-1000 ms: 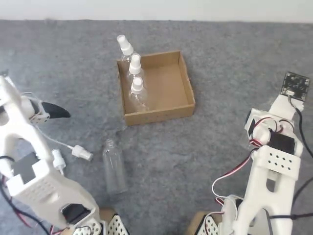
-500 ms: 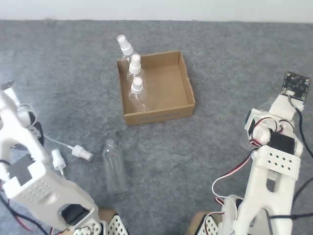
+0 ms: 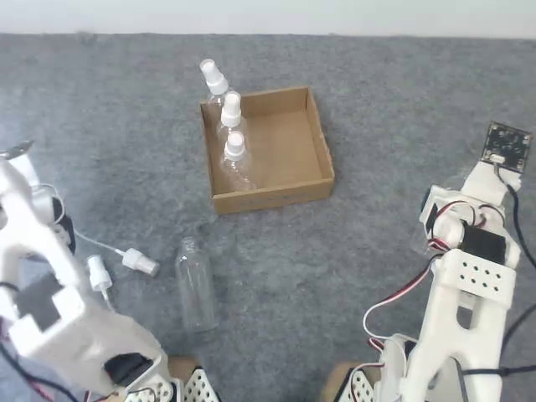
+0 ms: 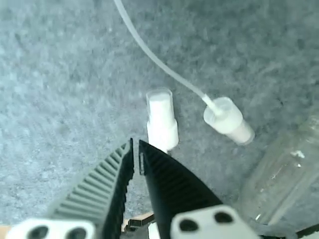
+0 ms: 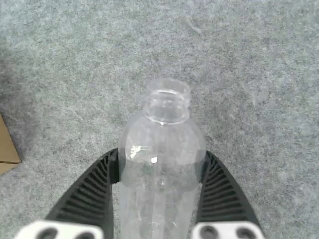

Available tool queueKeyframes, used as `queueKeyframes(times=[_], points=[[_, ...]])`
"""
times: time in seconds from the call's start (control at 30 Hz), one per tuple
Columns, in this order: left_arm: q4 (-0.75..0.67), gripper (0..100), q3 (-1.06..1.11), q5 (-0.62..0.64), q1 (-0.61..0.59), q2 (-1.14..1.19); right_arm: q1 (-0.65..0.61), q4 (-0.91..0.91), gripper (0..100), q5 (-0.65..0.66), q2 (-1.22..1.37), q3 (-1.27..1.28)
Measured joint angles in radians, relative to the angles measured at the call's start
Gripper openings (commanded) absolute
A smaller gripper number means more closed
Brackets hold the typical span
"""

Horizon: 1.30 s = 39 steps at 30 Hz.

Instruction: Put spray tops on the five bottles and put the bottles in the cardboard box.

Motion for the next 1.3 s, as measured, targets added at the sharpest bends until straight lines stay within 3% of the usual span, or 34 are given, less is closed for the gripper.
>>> queueKeyframes(times=[0.33, 0.6, 0.83, 1.03, 1.3], points=[[-0.212, 3, 0.390, -0.002, 0.041, -0.302, 0.000, 0.000, 5.2, 0.000, 0.000, 0.000], [-0.281, 22, 0.411, -0.002, 0.038, -0.295, 0.000, 0.000, 5.2, 0.000, 0.000, 0.020], [-0.282, 17, 0.411, -0.006, 0.037, -0.255, 0.000, 0.000, 5.2, 0.000, 0.000, 0.026], [-0.282, 13, 0.503, -0.081, 0.038, -0.255, 0.000, 0.000, 5.2, 0.000, 0.000, 0.026], [-0.407, 13, 0.566, -0.086, -0.005, -0.255, 0.000, 0.000, 5.2, 0.000, 0.000, 0.026]])
